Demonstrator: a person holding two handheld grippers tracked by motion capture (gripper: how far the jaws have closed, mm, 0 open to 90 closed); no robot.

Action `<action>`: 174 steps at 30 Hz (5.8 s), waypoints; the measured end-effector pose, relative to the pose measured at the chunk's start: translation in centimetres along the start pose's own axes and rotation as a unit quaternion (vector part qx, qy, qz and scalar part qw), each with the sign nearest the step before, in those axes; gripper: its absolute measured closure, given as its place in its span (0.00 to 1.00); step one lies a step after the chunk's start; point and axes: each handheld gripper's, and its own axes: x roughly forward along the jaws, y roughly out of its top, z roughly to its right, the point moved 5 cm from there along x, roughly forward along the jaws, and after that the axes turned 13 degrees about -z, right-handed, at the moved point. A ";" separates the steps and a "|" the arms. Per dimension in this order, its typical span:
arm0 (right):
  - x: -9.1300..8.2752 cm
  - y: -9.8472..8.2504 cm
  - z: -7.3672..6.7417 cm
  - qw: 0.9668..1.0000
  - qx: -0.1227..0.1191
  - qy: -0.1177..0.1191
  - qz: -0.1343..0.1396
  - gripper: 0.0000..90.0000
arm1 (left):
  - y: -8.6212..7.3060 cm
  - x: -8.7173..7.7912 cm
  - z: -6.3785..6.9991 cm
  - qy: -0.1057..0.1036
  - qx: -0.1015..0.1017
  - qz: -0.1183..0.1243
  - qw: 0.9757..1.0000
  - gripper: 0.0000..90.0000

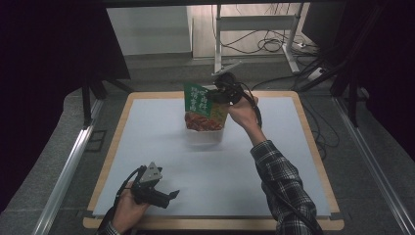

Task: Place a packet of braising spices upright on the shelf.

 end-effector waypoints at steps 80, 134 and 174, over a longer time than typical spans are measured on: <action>-4.7 -5.5 0.1 0.998 0.002 0.006 0.066 0.00 | -0.1 0.3 0.2 0.002 0.005 -0.013 1.000 0.00; -6.1 -12.9 -0.8 0.997 0.015 0.007 0.079 0.00 | -0.1 0.4 0.3 0.002 0.005 -0.015 1.000 0.00; -8.9 -20.9 -0.7 0.995 0.068 -0.016 0.073 0.00 | 0.0 0.5 0.4 0.002 0.010 -0.016 1.000 0.00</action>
